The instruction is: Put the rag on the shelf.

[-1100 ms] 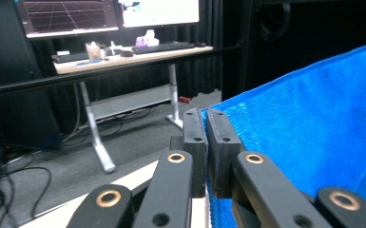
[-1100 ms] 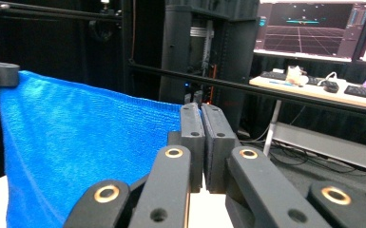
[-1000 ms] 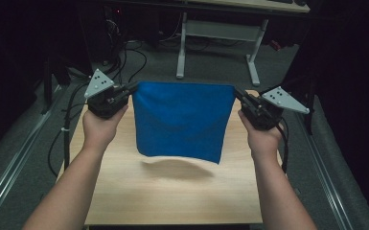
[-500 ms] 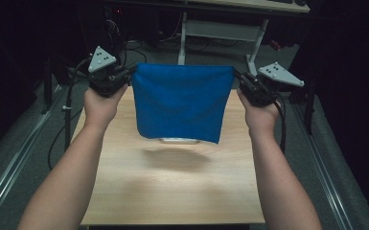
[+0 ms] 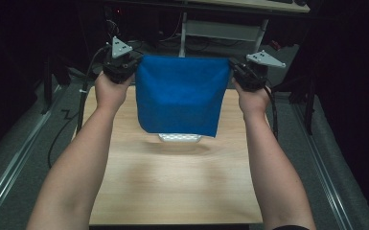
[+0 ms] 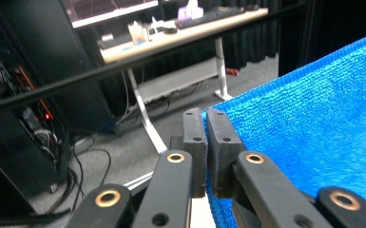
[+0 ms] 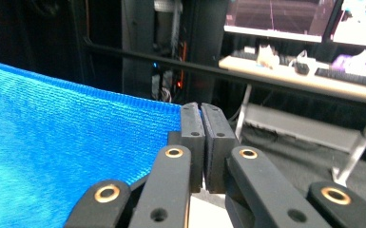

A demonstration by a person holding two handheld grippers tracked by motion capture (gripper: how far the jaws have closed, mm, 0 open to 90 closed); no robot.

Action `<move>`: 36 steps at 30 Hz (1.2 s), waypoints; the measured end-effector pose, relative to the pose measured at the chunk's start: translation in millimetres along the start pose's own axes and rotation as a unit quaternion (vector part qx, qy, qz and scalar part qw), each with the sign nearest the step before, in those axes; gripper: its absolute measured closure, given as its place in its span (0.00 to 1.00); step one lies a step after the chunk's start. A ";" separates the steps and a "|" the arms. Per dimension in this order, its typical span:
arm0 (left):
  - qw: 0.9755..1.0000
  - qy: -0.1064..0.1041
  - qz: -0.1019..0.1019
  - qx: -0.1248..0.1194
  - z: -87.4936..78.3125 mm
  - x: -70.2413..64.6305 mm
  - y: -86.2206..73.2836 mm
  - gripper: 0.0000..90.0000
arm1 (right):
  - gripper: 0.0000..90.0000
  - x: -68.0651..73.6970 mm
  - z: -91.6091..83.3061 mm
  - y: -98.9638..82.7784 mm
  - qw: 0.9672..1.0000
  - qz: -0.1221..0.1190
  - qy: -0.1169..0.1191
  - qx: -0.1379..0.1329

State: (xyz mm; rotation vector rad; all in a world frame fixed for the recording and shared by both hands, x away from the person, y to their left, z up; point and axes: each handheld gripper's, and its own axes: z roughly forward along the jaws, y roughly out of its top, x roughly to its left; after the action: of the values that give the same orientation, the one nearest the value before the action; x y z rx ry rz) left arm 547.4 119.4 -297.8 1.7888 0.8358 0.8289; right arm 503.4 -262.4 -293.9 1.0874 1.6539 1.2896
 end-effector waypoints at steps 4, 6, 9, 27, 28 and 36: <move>0.999 0.005 0.012 0.047 16.5 -5.4 -12.7 0.97 | 0.99 -1.7 15.3 -10.7 0.999 -0.019 -0.010 0.037; 0.998 0.005 0.004 0.064 26.7 -9.0 -29.0 0.97 | 0.99 -1.9 27.7 -23.8 0.998 -0.024 -0.012 0.063; 0.997 0.001 -0.010 0.076 32.0 -9.0 -40.4 0.97 | 0.99 -2.8 34.1 -32.5 0.997 -0.018 -0.010 0.079; 0.980 -0.096 -0.091 0.147 53.4 -22.4 -138.5 0.97 | 0.99 6.7 45.8 -133.9 0.984 0.030 0.042 0.168; 0.979 -0.099 -0.093 0.149 53.9 -23.3 -141.5 0.98 | 0.99 7.4 45.2 -139.1 0.984 0.036 0.045 0.171; 0.972 -0.129 -0.122 0.154 56.7 -32.0 -161.4 0.97 | 0.99 15.5 41.3 -165.2 0.979 0.057 0.065 0.186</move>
State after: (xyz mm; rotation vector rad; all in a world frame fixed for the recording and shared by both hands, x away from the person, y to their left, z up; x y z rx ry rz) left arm 548.7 115.6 -471.8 1.9587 1.0251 0.3101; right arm 508.4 -255.3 -464.6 1.3593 2.0123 1.1678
